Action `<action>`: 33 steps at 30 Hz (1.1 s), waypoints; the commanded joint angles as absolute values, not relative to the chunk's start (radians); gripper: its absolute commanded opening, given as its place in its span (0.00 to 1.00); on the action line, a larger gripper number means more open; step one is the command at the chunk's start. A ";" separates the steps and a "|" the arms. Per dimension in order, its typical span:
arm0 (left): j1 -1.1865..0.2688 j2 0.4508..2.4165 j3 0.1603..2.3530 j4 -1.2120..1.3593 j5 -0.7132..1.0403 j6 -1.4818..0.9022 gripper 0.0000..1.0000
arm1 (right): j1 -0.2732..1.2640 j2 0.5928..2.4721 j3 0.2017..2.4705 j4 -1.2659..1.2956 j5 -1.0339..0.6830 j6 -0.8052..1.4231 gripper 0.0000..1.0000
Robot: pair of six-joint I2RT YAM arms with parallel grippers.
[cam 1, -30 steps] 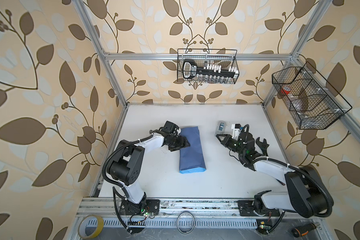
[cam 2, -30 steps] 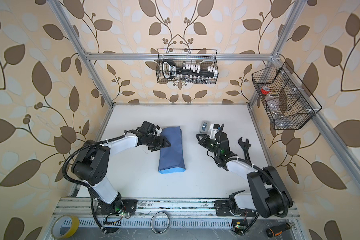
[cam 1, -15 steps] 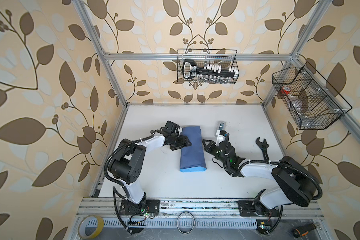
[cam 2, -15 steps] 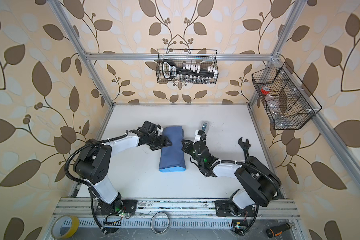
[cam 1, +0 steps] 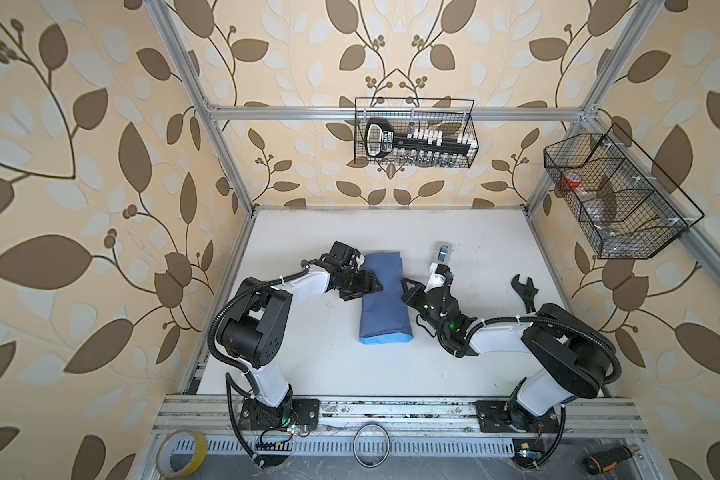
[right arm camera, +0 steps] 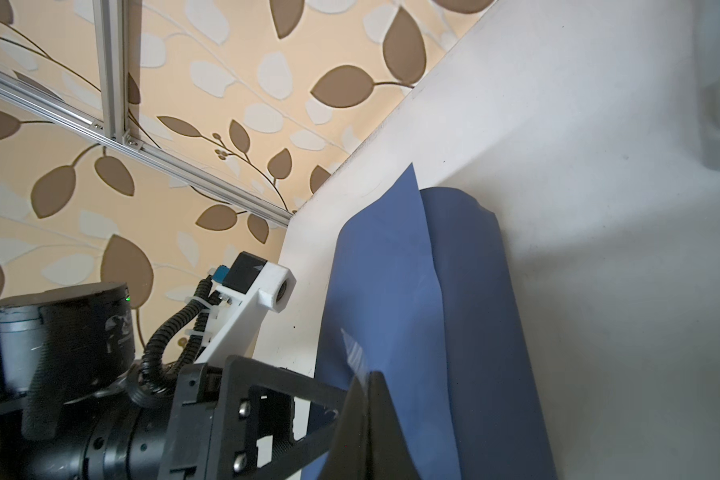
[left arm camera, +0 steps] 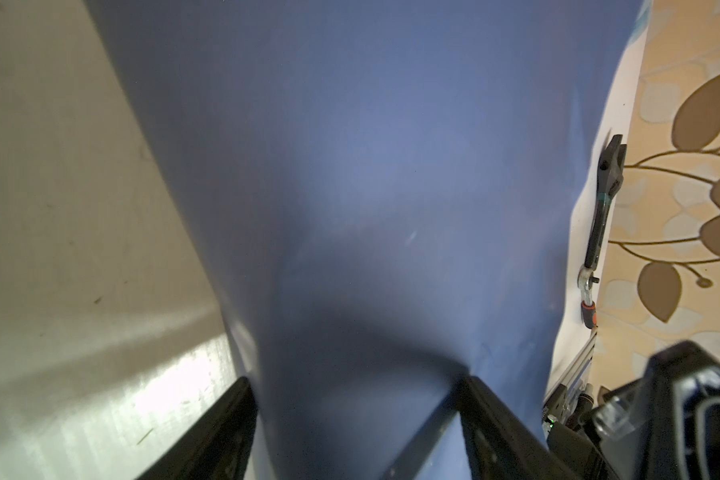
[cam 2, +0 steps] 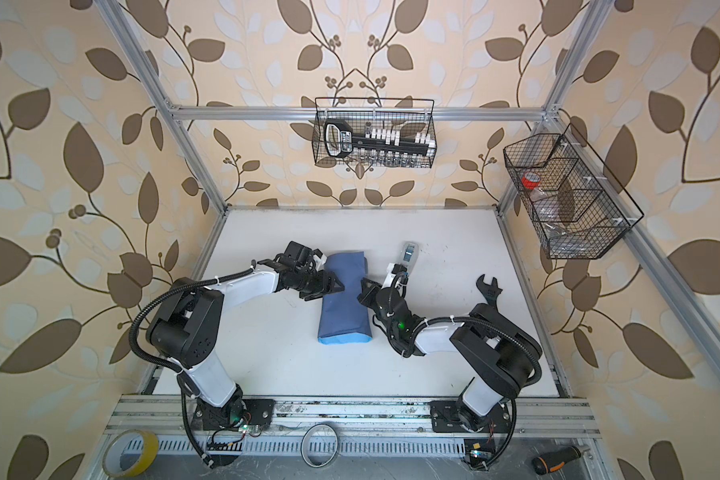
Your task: Wrap the gift box in paper
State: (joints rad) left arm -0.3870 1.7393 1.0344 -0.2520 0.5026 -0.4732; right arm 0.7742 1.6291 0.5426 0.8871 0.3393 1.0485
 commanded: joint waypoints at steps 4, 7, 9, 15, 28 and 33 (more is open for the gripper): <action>-0.394 1.813 0.982 -0.360 0.352 -0.444 0.77 | 0.782 1.694 0.586 0.959 0.377 1.043 0.00; -0.395 1.815 0.982 -0.360 0.351 -0.445 0.77 | 0.782 1.713 0.588 0.958 0.389 1.038 0.00; -0.394 1.815 0.982 -0.359 0.352 -0.444 0.77 | 0.782 1.718 0.588 0.960 0.397 1.030 0.00; -0.395 1.818 0.983 -0.359 0.354 -0.444 0.77 | 0.782 1.726 0.582 0.958 0.415 1.005 0.00; -0.394 1.818 0.984 -0.360 0.356 -0.443 0.77 | 0.781 1.765 0.566 0.963 0.445 0.976 0.00; -0.394 1.819 0.984 -0.360 0.356 -0.443 0.77 | 0.781 1.771 0.556 0.972 0.448 0.968 0.00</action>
